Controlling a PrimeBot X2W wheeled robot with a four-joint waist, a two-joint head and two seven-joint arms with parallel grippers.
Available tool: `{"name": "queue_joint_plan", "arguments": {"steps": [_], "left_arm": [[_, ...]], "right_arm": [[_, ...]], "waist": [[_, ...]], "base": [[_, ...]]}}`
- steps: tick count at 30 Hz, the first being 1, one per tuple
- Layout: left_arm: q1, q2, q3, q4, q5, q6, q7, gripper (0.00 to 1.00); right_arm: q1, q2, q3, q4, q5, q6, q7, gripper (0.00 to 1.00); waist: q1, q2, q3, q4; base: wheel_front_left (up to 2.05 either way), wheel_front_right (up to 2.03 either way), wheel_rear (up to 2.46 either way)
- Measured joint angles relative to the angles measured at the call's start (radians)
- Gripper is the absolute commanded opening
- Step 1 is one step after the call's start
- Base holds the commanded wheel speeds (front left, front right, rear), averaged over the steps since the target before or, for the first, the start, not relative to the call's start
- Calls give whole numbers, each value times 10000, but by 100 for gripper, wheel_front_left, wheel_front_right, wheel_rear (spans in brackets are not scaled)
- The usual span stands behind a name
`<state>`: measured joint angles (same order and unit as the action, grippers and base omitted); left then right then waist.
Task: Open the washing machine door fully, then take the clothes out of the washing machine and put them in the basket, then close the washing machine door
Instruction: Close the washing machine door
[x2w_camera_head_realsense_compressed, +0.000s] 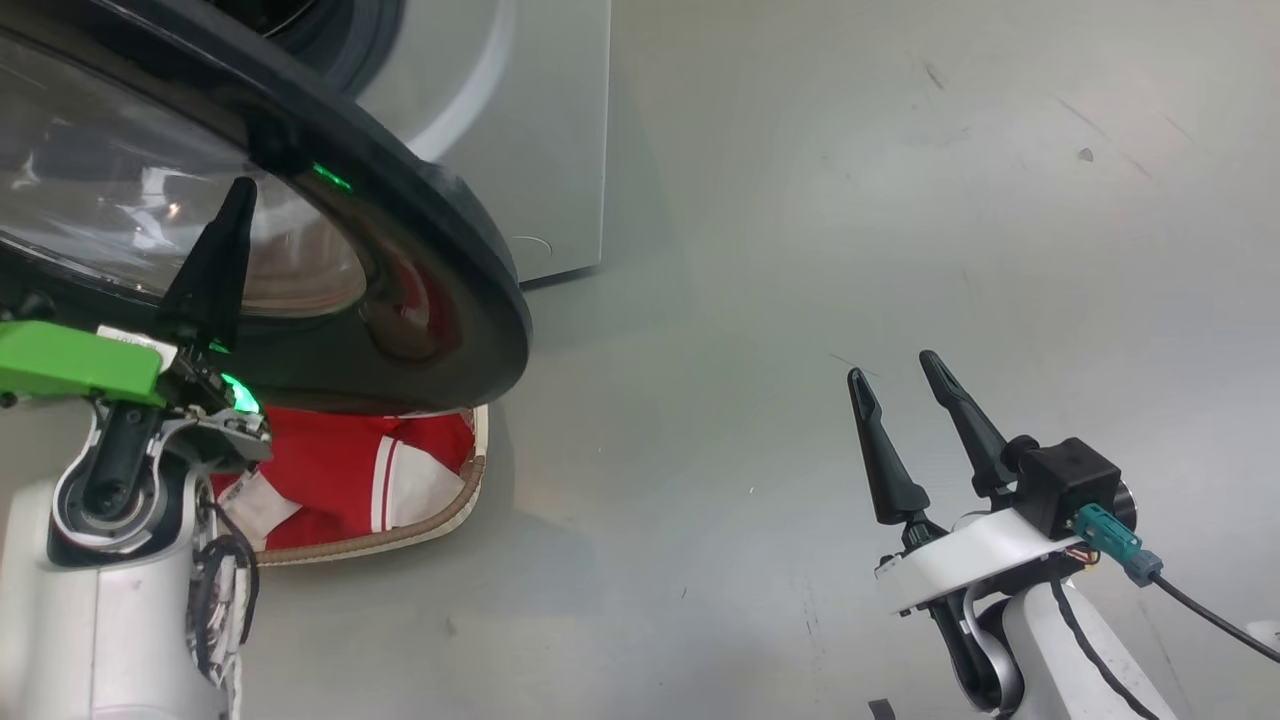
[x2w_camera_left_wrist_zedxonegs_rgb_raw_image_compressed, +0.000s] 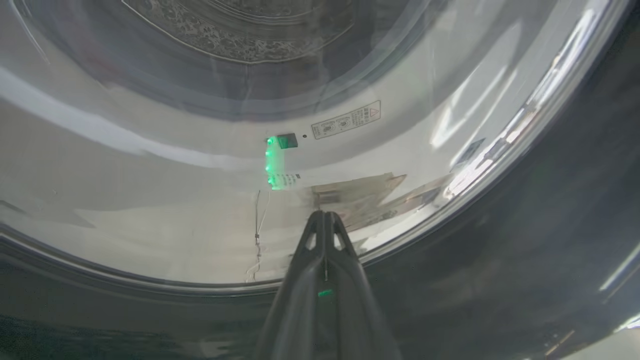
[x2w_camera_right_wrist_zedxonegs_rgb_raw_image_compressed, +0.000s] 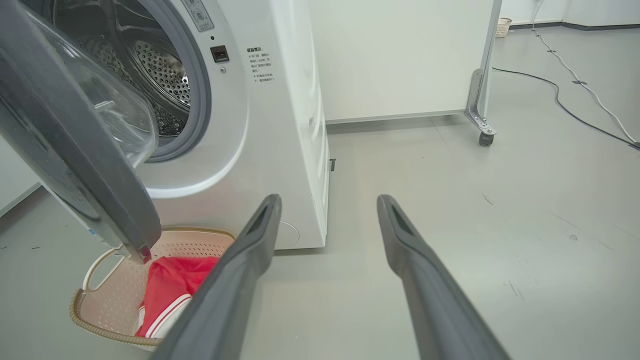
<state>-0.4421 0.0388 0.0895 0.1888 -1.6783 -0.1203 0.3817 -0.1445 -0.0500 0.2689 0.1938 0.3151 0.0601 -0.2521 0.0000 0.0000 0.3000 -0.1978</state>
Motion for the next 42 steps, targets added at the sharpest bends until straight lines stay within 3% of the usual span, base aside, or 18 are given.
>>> {"name": "queue_joint_plan", "arguments": {"steps": [11, 25, 33, 42], "left_arm": [[-1506, -46, -265, 1264, 1016, 0, -1308, 0], [-3026, -134, -514, 2909, 1152, -2, -2330, 0], [-3035, -165, -880, 3045, 1141, -2, -2322, 0], [-1572, -165, -966, 2351, 617, -2, -2334, 0]], "right_arm": [[-170, 10, 165, 0, 107, 6, 0, 100], [-232, 10, 242, -29, 305, 2, 0, 100], [-230, 10, 65, 44, 305, -29, 0, 100], [-93, 12, -199, 234, 242, -102, 0, 100]], "waist": [[0, 0, 113, -430], [0, 0, 130, -644], [0, 0, -23, -428], [-1, 0, -283, 165]], "base": [[0, 0, 0], [0, 0, 0], [0, 0, 0], [0, 0, 0]]}}
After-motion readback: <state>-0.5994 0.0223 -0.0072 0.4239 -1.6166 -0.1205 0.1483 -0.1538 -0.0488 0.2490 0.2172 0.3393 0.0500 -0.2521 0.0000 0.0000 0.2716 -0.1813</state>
